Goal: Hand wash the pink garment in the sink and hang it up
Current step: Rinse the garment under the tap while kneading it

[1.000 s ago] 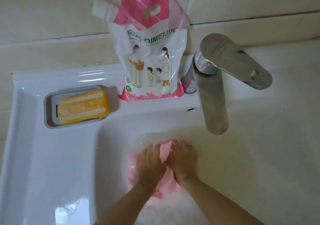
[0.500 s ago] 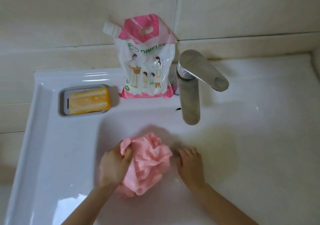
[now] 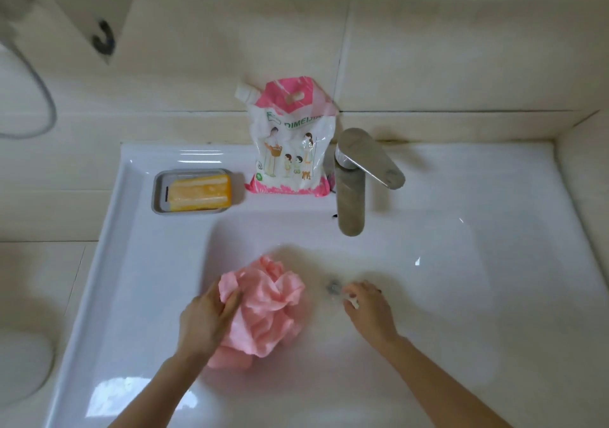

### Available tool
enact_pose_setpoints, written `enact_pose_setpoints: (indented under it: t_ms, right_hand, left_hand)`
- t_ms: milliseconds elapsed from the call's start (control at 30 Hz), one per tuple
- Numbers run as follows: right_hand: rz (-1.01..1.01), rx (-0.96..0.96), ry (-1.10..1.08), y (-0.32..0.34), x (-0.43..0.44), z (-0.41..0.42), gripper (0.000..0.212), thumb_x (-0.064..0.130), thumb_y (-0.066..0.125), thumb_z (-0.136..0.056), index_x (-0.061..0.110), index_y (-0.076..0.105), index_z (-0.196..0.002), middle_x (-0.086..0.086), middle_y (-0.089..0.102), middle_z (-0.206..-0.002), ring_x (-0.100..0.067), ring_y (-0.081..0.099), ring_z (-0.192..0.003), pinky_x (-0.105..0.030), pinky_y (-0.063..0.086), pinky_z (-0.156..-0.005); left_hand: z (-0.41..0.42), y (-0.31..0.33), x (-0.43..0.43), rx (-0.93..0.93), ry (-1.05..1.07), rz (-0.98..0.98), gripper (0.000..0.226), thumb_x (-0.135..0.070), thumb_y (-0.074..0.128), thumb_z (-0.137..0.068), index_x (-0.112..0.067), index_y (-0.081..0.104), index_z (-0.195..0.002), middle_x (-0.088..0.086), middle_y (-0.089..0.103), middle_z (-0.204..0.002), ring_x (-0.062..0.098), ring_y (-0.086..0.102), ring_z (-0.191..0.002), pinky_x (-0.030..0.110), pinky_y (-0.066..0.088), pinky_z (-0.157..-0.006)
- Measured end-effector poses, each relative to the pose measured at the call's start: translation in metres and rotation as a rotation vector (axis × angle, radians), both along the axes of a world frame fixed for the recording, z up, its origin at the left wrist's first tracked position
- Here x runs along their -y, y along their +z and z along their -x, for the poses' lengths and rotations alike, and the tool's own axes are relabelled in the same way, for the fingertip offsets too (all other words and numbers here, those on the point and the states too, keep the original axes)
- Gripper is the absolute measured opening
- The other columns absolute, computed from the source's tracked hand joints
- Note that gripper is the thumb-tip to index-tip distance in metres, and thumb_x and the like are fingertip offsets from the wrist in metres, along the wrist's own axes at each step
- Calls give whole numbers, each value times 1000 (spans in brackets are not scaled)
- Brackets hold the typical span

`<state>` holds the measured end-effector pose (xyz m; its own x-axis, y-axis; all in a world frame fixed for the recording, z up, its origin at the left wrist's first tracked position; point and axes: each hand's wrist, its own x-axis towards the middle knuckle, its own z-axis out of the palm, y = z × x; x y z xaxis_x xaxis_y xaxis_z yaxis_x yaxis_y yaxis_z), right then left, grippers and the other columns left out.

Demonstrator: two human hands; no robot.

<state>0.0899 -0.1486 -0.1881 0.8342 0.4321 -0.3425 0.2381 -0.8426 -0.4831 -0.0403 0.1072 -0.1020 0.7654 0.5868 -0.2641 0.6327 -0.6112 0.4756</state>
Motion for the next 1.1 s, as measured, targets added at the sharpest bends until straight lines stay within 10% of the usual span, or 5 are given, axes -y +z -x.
enact_pose_setpoints:
  t_ms: [367, 767, 1100]
  right_hand:
    - [116, -218, -175, 47, 66, 50, 22, 25, 61, -90, 40, 50, -79, 8, 61, -90, -7, 57, -78, -20, 41, -69]
    - [53, -187, -277, 3, -20, 13, 40, 21, 58, -92, 23, 51, -131, -5, 56, -119, -21, 56, -109, -26, 42, -80]
    - [161, -22, -222, -25, -38, 5, 24, 35, 59, -89, 17, 59, -105, -9, 55, -109, -32, 59, -95, -33, 44, -76]
  left_hand:
    - [-7, 1, -5, -359, -233, 37, 83, -71, 55, -75, -22, 31, -137, 1, 61, -127, 26, 59, -113, 30, 46, -87]
    - [-6, -5, -3, -356, -162, 93, 82, -63, 56, -83, -16, 24, -142, 5, 59, -130, 29, 58, -115, 31, 45, -85]
    - [8, -10, 1, -318, -85, 116, 72, -60, 61, -81, -21, 34, -136, -1, 61, -127, 27, 59, -112, 30, 44, -79]
